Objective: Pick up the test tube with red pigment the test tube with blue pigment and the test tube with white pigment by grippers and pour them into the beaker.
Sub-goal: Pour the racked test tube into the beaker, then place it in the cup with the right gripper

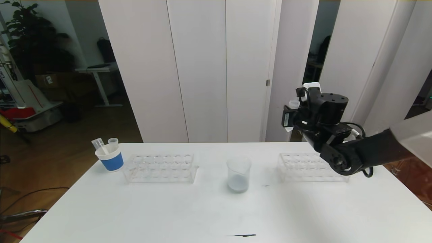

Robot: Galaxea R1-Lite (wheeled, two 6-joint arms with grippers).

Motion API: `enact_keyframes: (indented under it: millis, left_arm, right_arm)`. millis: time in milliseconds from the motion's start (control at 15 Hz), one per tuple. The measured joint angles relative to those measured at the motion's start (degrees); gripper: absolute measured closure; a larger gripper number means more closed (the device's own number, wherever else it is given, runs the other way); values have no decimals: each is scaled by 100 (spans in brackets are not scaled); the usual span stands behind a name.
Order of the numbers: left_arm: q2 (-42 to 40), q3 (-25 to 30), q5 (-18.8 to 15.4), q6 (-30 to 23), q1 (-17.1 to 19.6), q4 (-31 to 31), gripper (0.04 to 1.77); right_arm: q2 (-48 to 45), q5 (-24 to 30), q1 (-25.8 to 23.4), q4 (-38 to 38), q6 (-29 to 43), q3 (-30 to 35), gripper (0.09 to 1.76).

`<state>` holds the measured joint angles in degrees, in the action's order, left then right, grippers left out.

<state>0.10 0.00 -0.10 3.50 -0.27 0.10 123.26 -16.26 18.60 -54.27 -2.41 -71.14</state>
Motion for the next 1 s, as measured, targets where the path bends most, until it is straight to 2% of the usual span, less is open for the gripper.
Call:
enact_keyframes:
  millis: [200, 400, 733, 1000]
  left_arm:
    - [0, 0, 0, 0, 0, 0, 6]
    - [0, 0, 0, 2, 0, -2, 6]
    - [0, 0, 2, -2, 0, 0, 6]
    - [0, 0, 0, 0, 0, 0, 6]
  right_arm:
    - [-396, 41, -681, -494, -369, 227, 127]
    - [-768, 130, -1534, -636, -560, 345, 127]
    - [-1139, 742, -2962, -663, -497, 397, 127]
    - [-953, 855, -3359, -895, 96, 585, 127]
